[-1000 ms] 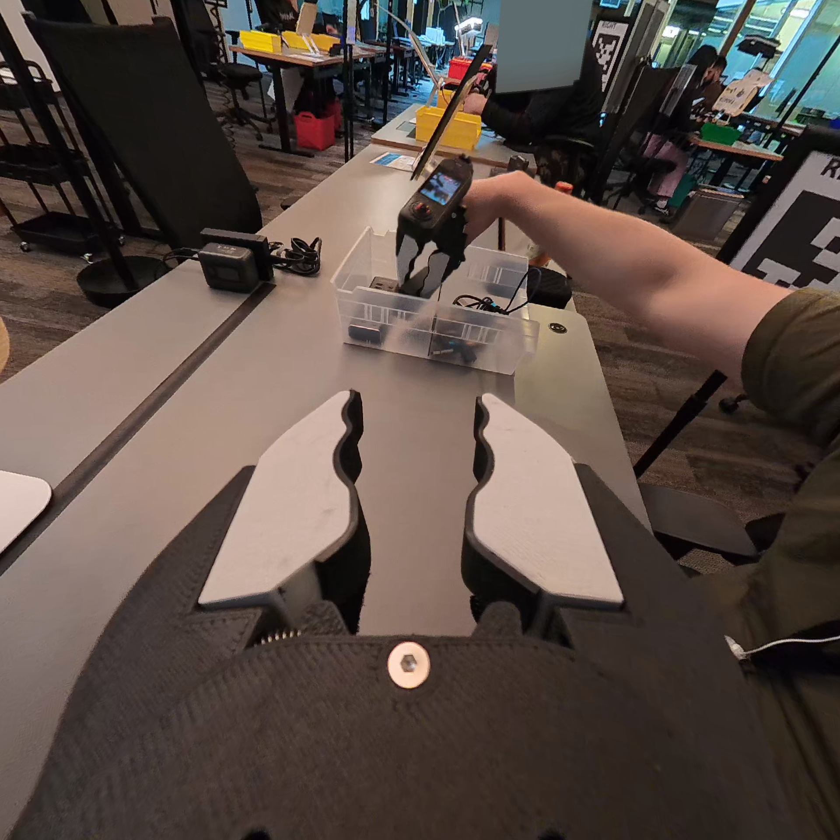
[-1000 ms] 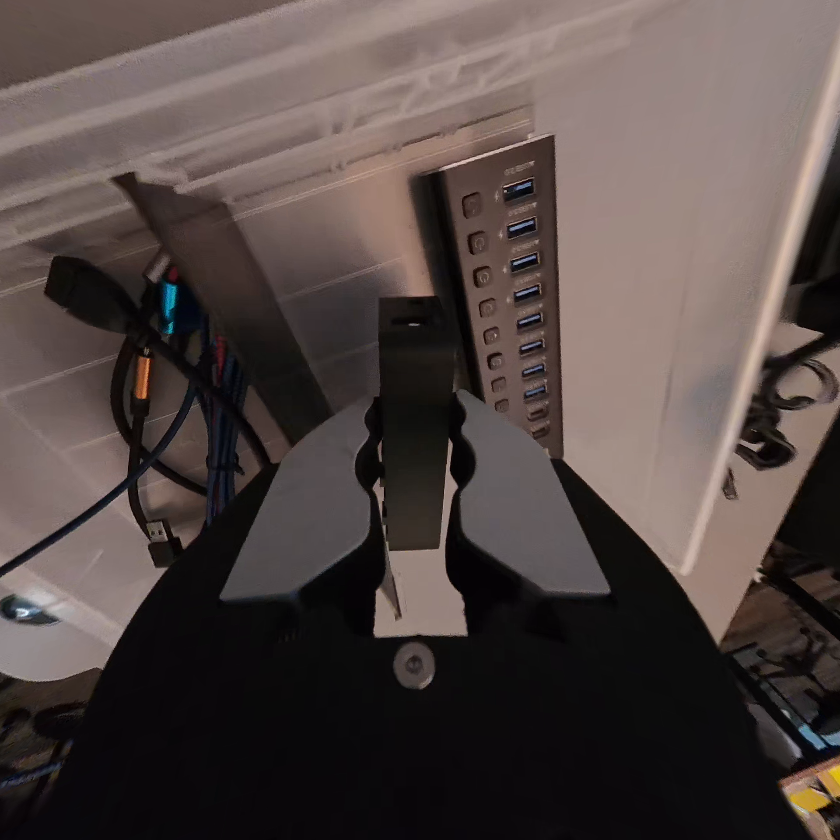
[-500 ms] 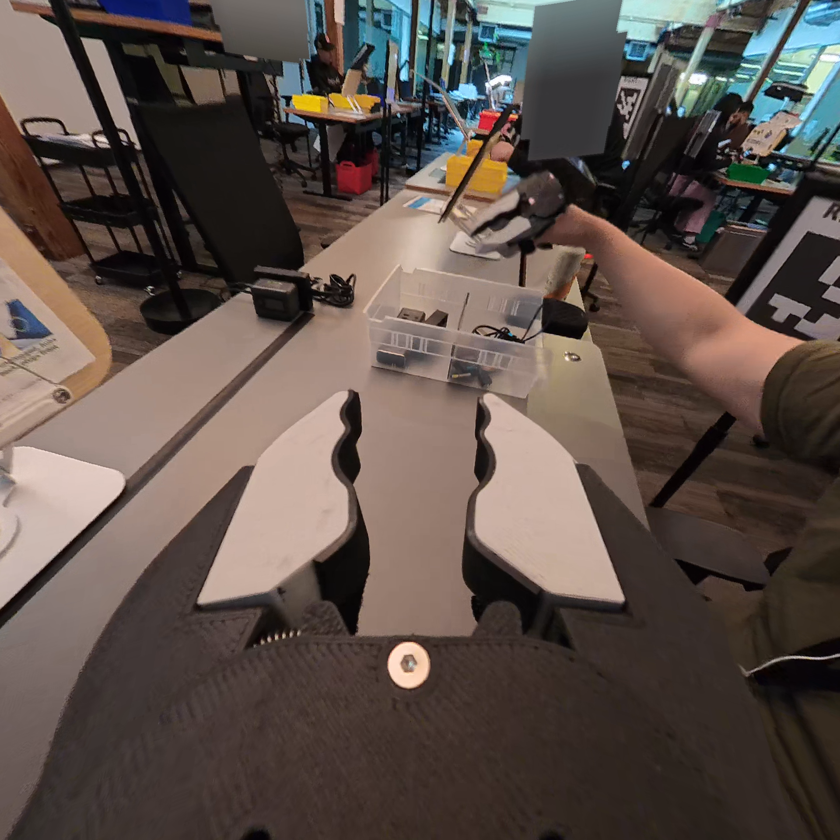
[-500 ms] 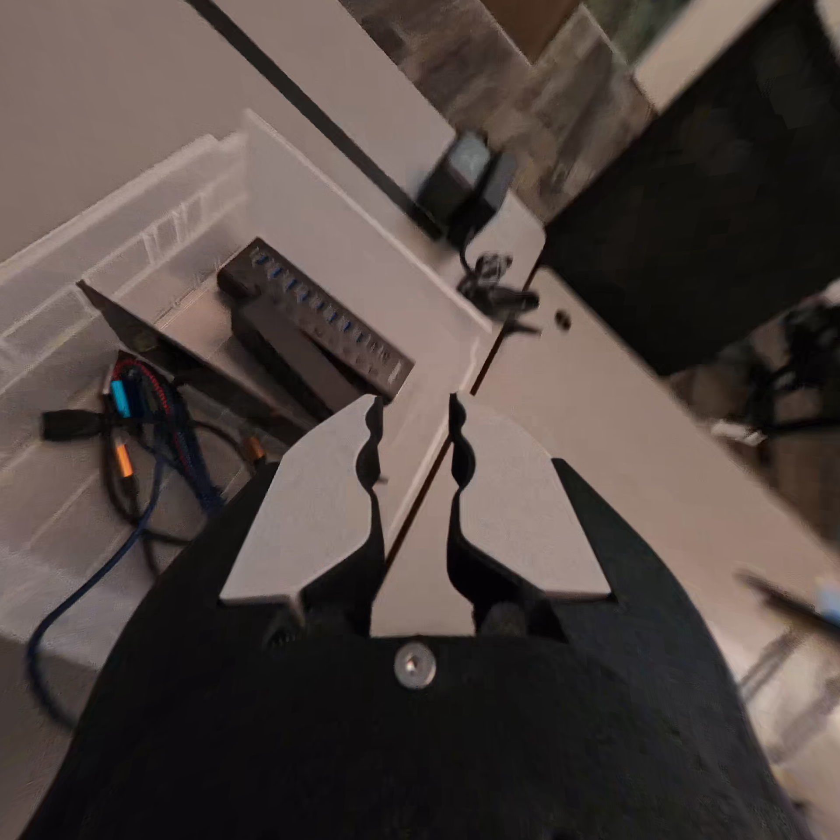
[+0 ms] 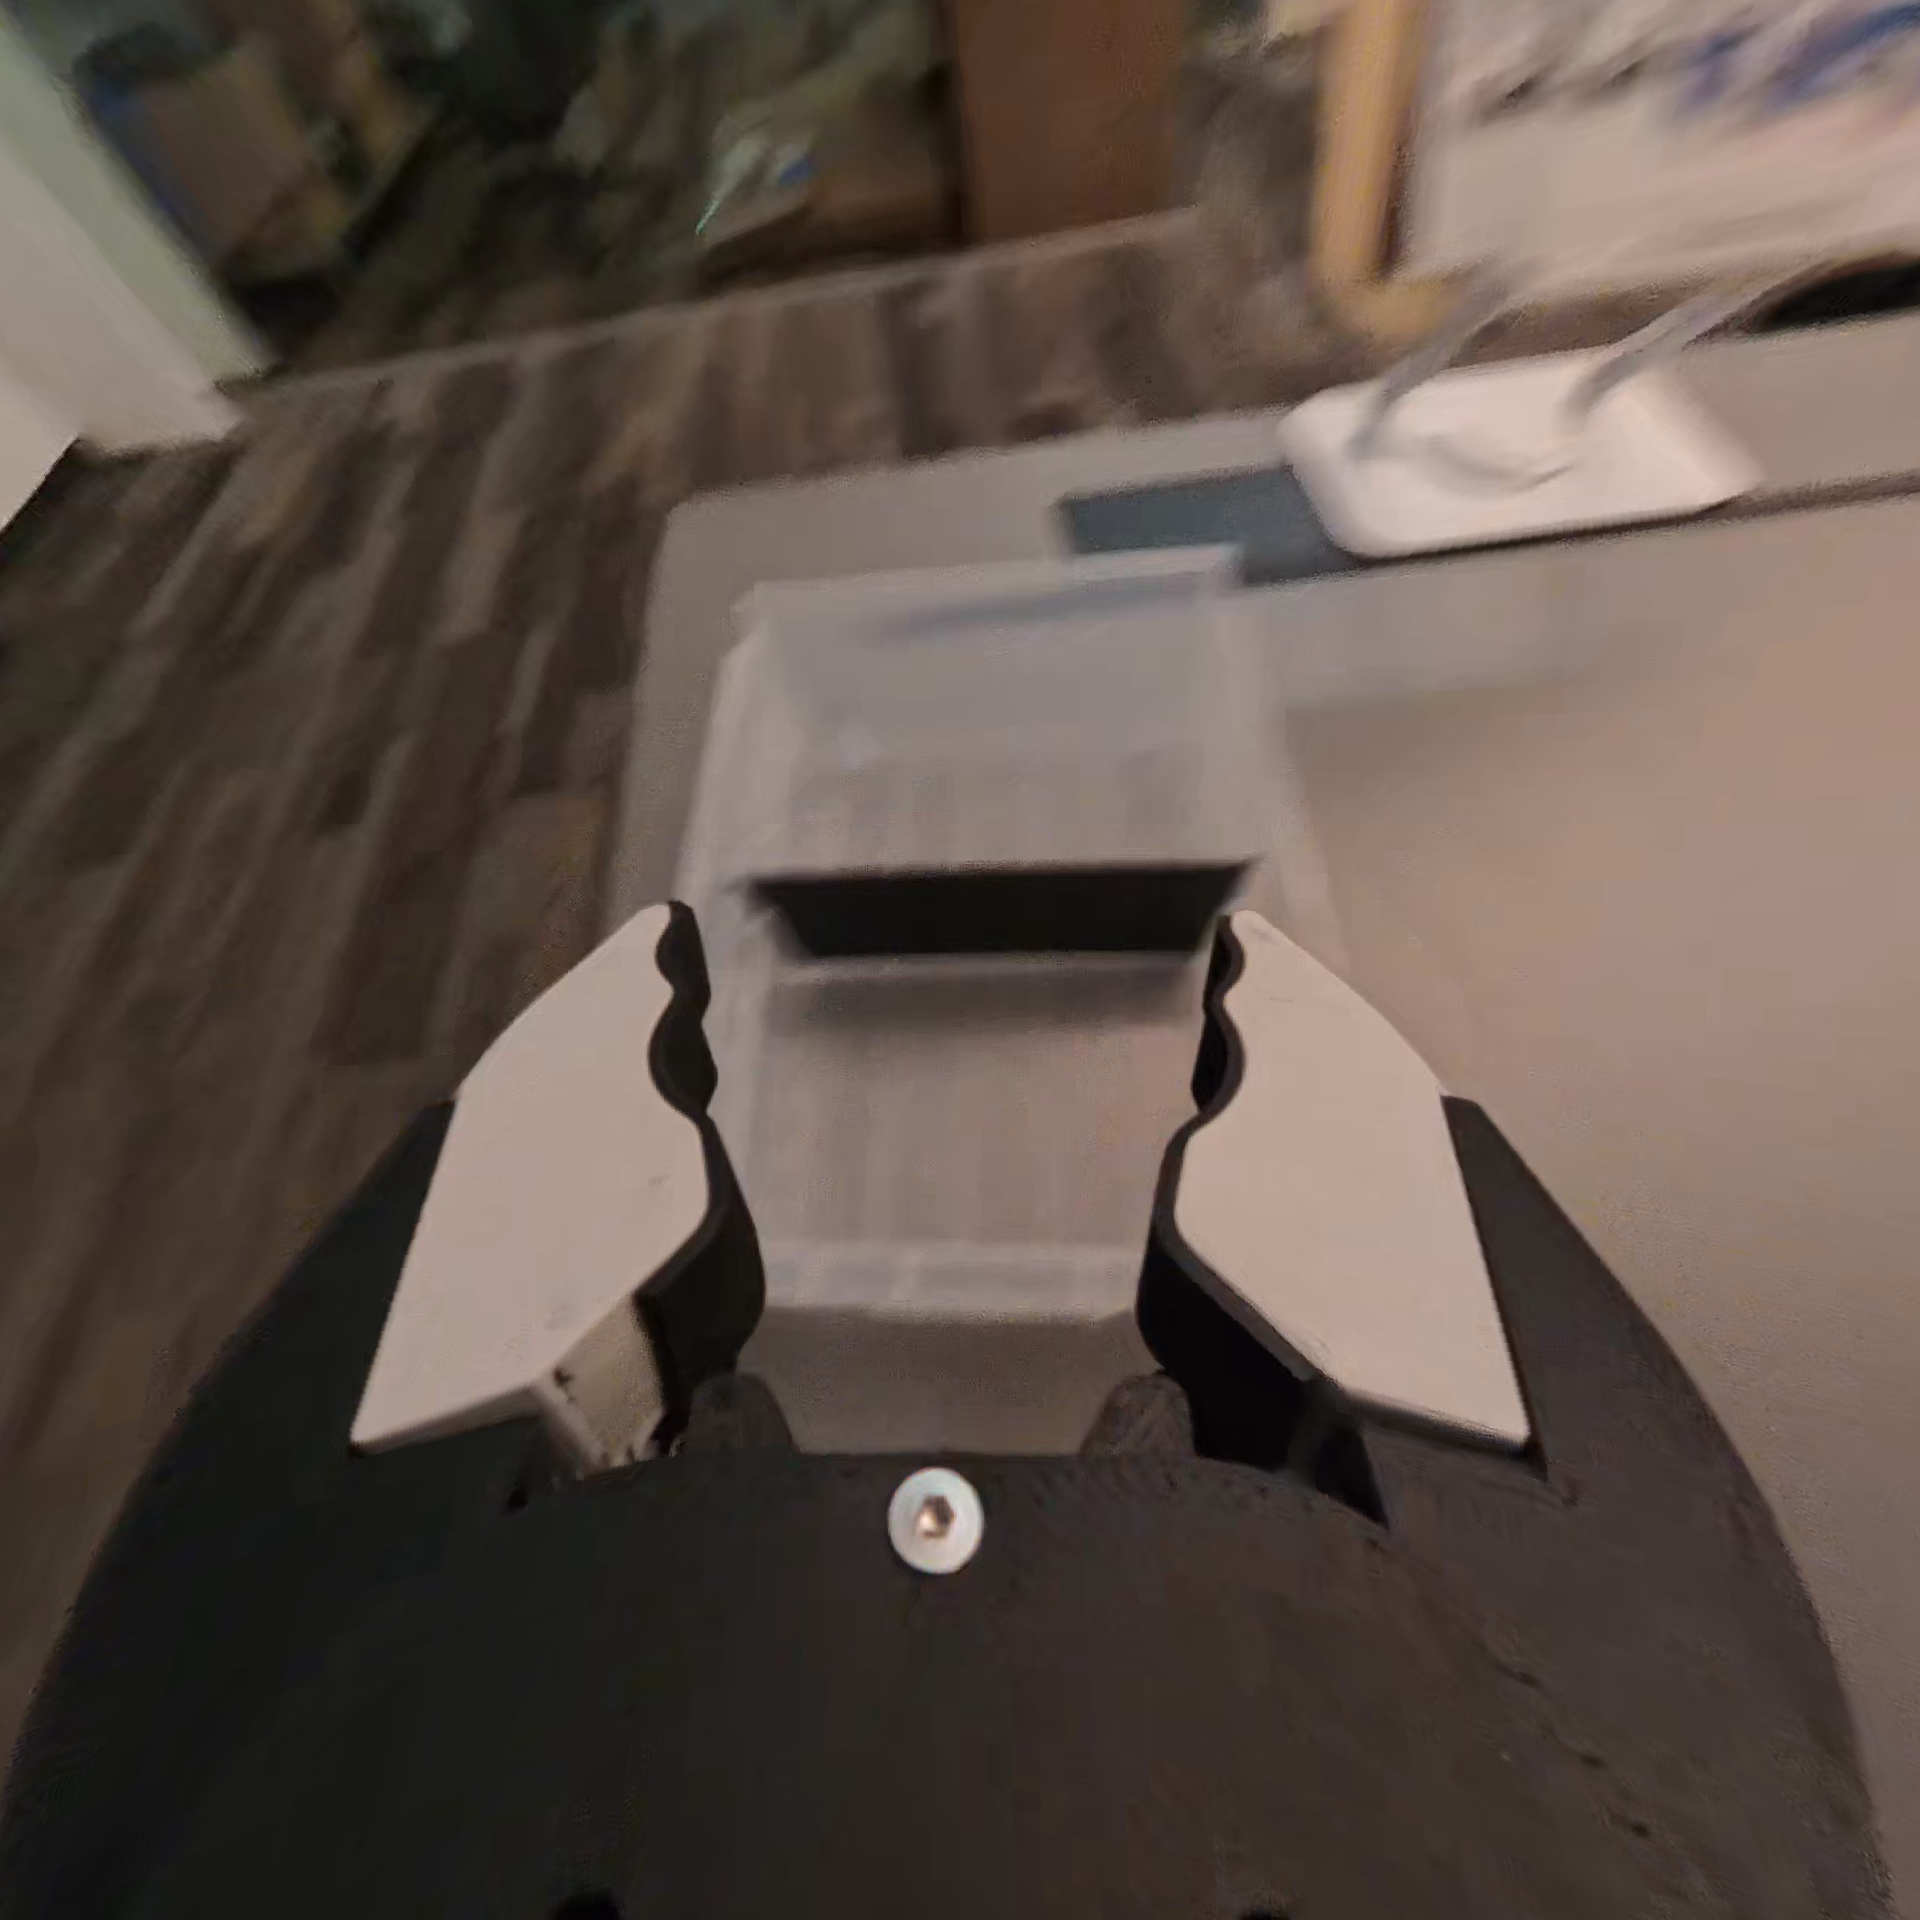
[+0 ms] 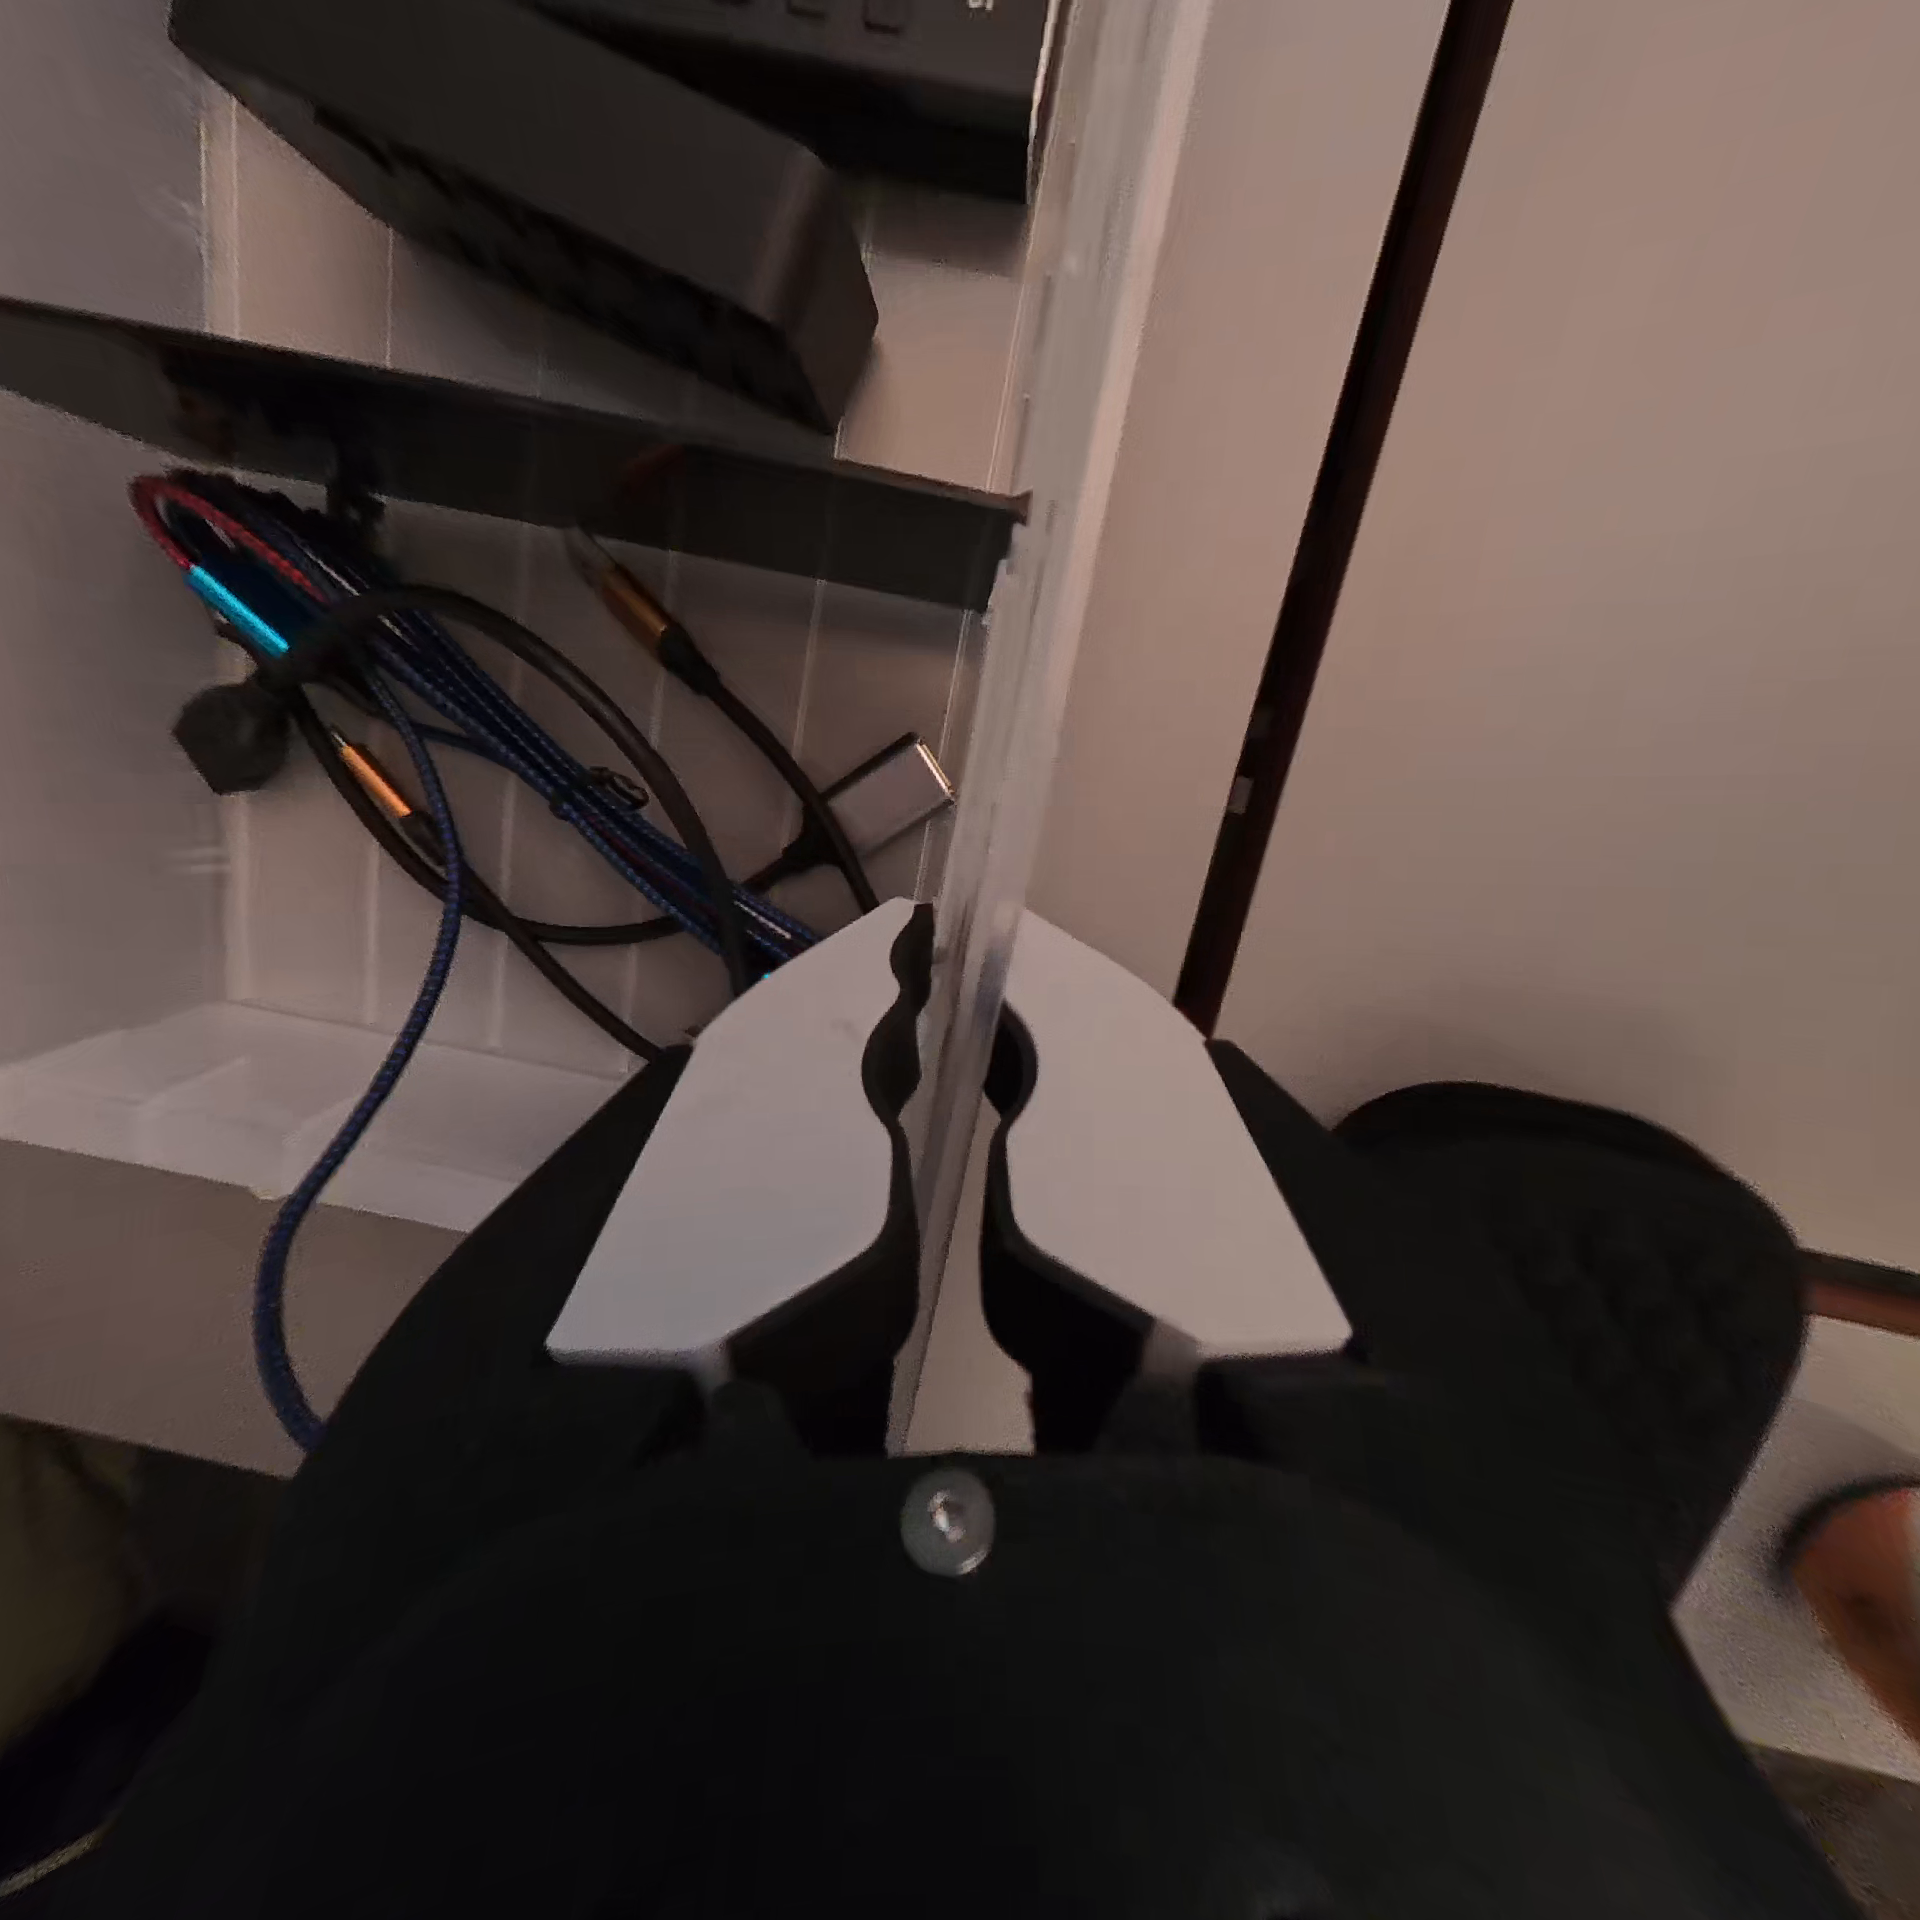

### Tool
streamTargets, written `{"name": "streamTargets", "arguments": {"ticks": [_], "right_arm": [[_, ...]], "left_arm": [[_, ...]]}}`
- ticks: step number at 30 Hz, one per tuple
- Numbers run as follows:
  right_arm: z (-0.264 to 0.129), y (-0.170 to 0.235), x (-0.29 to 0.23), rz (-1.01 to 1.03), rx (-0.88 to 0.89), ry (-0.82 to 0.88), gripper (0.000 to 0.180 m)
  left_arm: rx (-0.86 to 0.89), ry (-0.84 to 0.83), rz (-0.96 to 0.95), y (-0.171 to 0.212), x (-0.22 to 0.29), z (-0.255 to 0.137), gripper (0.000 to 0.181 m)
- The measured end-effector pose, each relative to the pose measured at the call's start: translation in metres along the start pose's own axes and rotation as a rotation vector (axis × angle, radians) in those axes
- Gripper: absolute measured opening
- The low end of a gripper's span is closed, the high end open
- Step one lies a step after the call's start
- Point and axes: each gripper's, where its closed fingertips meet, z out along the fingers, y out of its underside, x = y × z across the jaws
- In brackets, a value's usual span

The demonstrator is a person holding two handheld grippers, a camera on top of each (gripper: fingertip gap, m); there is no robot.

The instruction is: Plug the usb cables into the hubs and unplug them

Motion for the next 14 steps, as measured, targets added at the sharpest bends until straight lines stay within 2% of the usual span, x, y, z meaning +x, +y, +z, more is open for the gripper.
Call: {"name": "streamTargets", "arguments": {"ticks": [2,4,8,14], "right_arm": [[0.0,0.001,-0.001,0.001,-0.003,-0.008,0.007],[-0.001,0.003,-0.003,-0.004,-0.019,-0.002,0.007],[-0.002,0.007,-0.017,-0.001,-0.047,-0.001,0.008],[-0.001,0.009,-0.037,0.009,-0.055,0.026,0.008]], "left_arm": [[-0.09,-0.086,-0.028,0.034,-0.053,0.001,0.091],[-0.127,-0.063,-0.081,0.061,-0.08,0.009,0.091],[-0.164,0.136,-0.252,0.103,-0.084,0.042,0.089],[-0.166,0.272,-0.294,0.119,-0.076,0.078,0.072]]}}
